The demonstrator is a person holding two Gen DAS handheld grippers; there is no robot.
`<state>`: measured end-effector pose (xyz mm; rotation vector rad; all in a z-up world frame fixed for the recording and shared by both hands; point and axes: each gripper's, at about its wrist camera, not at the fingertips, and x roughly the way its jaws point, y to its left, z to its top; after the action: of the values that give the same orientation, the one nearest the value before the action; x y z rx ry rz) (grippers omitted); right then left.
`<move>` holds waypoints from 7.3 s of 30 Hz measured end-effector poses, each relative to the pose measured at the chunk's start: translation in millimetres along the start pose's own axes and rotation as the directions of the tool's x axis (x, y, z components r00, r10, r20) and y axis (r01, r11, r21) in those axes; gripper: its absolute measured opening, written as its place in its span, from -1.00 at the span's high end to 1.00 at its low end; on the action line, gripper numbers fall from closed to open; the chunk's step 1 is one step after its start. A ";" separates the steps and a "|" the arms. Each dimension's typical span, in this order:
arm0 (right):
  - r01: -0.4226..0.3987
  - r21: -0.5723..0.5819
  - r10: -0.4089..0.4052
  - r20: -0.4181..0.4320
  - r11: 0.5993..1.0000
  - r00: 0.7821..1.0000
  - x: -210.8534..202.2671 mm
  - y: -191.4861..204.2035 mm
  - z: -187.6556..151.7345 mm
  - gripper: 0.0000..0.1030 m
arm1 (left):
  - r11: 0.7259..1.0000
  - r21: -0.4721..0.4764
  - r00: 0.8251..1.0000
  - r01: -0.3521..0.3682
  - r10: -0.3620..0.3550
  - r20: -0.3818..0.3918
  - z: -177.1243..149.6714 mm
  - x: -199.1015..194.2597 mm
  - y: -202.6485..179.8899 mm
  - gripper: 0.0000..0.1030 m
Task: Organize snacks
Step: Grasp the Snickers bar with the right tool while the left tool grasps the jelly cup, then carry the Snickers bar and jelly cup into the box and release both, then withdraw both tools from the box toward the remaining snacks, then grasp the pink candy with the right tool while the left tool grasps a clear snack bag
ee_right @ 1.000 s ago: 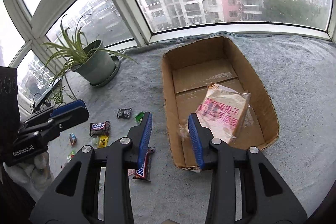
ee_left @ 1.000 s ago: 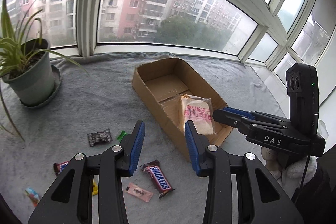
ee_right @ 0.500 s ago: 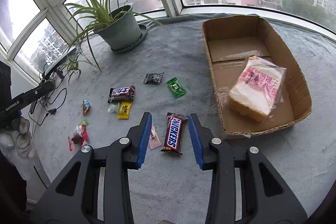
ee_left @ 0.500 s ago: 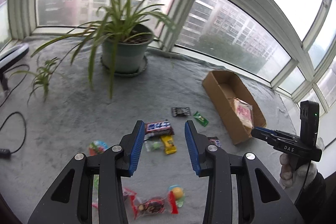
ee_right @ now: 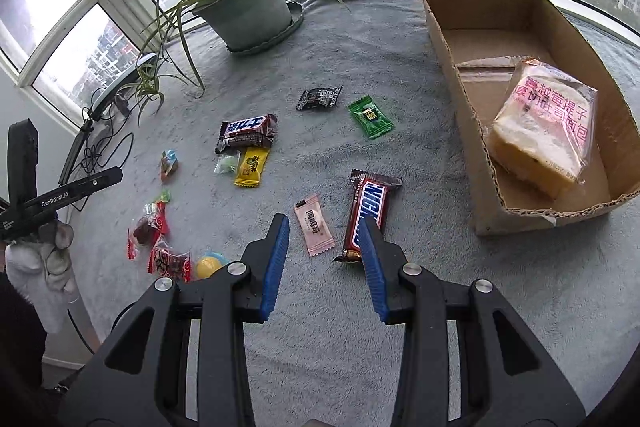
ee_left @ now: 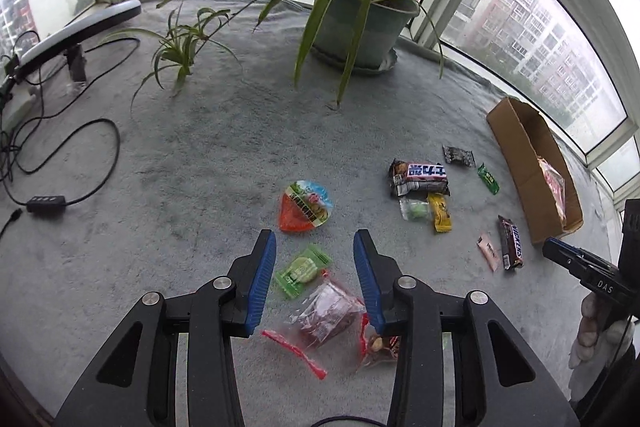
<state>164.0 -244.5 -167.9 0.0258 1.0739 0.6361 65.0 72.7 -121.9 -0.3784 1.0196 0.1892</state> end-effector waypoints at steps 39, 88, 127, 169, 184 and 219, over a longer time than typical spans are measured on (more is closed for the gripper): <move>0.213 0.054 -0.207 -0.093 0.976 0.974 61.5 -7.0 7.7 0.14 | 0.983 0.177 0.998 -0.054 0.056 -0.010 5.7 75.0 5.8 0.00; 0.231 0.067 -0.240 0.174 0.971 0.955 -65.0 -63.3 78.8 0.42 | 0.950 0.262 0.961 0.167 -0.216 0.171 69.7 10.8 -113.2 0.42; 0.288 0.177 -0.311 0.116 0.941 0.943 -20.1 -169.9 138.8 -0.29 | 0.849 0.434 0.948 0.301 -0.317 -0.038 77.9 104.1 -316.4 0.06; 0.168 -0.115 -0.148 0.167 0.979 0.975 -78.6 21.5 33.3 -0.30 | 0.934 0.302 0.945 0.191 -0.259 0.201 39.1 -62.5 -84.9 0.06; 0.104 -0.196 -0.104 0.014 0.975 0.995 -7.2 63.2 -13.3 -0.24 | 0.988 0.105 0.989 0.113 -0.121 0.080 -37.2 -30.0 9.4 0.06; 0.182 -0.346 -0.246 -0.152 0.921 0.957 83.7 52.9 -6.3 0.54 | 0.966 0.244 0.996 0.083 -0.072 -0.054 -70.5 38.0 -5.5 0.38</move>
<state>160.4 -161.3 -221.8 -0.4481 1.1253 0.6191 30.6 39.2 -186.1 -0.1968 1.0565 -0.0171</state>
